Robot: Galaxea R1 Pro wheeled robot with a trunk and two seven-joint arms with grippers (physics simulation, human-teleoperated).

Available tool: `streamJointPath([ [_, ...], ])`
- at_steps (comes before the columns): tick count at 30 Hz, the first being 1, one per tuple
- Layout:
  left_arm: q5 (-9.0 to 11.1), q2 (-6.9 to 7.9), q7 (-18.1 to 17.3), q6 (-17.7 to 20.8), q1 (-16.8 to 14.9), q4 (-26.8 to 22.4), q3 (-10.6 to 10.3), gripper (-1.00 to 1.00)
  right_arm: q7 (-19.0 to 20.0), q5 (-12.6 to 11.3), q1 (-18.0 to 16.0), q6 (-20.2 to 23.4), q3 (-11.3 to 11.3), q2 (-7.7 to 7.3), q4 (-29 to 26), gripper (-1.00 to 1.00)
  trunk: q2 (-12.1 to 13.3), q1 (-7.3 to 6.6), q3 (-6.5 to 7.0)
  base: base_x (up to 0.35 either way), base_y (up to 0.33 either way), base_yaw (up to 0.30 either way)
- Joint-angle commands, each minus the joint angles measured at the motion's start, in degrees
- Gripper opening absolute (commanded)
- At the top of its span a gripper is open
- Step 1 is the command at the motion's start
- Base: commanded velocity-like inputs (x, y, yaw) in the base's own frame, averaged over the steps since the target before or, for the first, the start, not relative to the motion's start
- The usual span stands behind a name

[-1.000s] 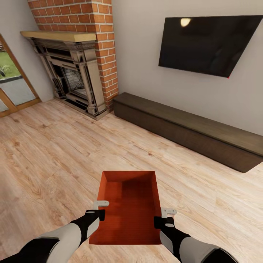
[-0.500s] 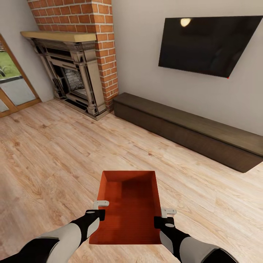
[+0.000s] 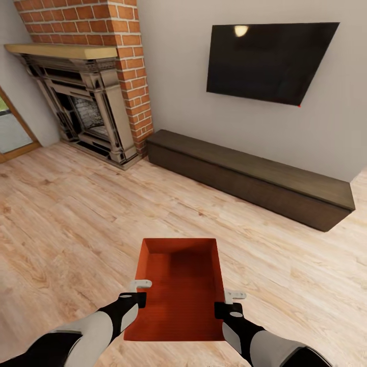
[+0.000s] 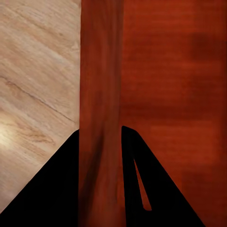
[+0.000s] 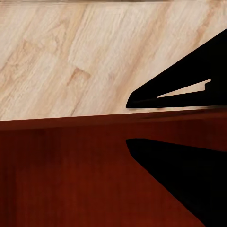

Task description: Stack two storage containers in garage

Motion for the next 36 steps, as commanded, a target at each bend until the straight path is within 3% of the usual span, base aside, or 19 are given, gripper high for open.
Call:
streamJointPath([
  [1, 0.59, 0.02, 2.5, 0.32, -0.02, 0.21, -0.21, -1.0, -0.65, -0.02, -0.05, -1.45, 2.81, -0.05, 0.0, -1.0, -0.06, 0.01, -0.06, 0.0, 0.0, -0.268],
  [11, 0.44, 0.02, 2.55, 0.23, -0.03, 0.13, -0.2, -1.0, -0.8, -0.25, -0.05, -1.6, 2.73, -0.07, 0.0, -1.0, -0.06, 0.01, -0.06, 0.0, 0.0, -0.12],
  [36, 0.51, 0.03, 2.59, 0.14, -0.03, 0.12, -0.2, -1.0, -0.82, -0.02, -0.05, -1.53, 2.74, -0.13, 0.0, -1.0, -0.06, 0.01, -0.06, 0.0, 0.0, -0.245],
])
